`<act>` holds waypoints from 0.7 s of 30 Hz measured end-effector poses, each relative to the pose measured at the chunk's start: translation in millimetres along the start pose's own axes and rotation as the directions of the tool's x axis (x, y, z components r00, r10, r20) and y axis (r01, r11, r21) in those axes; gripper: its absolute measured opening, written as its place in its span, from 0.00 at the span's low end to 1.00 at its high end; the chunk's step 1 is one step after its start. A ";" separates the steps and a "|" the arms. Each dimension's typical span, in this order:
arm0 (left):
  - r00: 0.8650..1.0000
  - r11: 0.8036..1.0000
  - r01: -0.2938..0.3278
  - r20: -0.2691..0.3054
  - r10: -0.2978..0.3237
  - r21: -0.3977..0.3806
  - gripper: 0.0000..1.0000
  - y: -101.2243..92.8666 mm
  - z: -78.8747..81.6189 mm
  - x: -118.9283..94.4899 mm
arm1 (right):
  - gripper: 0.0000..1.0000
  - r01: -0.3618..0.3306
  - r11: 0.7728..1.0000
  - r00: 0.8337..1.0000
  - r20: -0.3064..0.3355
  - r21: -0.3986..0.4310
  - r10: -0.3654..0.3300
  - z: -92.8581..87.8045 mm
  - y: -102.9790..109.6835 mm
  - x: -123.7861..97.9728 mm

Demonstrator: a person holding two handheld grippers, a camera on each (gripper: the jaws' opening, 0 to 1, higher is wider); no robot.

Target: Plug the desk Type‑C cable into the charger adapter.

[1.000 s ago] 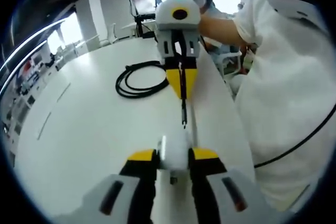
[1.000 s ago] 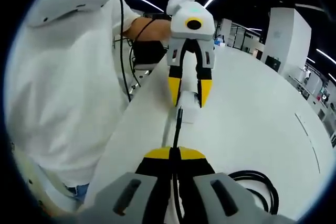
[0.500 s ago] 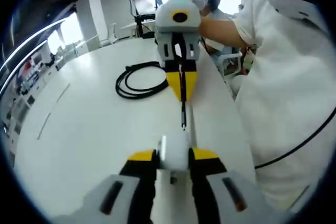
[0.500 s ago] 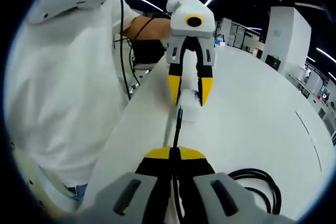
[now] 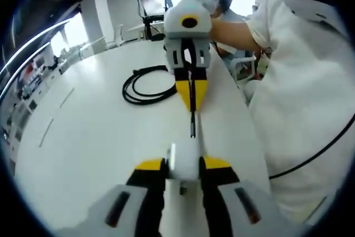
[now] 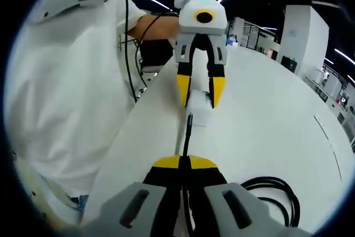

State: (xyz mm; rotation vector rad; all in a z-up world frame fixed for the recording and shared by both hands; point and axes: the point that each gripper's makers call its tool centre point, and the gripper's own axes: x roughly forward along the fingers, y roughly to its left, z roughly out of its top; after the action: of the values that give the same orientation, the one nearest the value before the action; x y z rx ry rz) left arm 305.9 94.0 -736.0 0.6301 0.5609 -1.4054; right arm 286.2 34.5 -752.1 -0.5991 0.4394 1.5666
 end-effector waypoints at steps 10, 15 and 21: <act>1.000 1.000 0.001 -0.001 -0.001 0.002 0.23 -0.4 -0.3 0.0 | 0.01 -0.002 1.000 1.000 0.000 0.009 0.002 -3.5 0.4 3.8; 1.000 1.000 0.000 -0.002 0.000 0.005 0.23 -0.3 -0.4 0.0 | 0.01 -0.004 1.000 1.000 0.005 0.009 0.004 -2.8 0.2 5.7; 1.000 1.000 0.000 -0.004 0.000 0.006 0.23 0.1 0.0 0.3 | 0.01 -0.003 1.000 1.000 0.007 0.009 0.003 -2.2 -0.3 5.9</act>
State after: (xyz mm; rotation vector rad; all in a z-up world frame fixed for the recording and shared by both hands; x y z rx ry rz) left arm 306.1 93.8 -736.1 0.6378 0.5608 -1.4065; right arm 286.6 37.8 -757.4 -0.5864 0.4419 1.5687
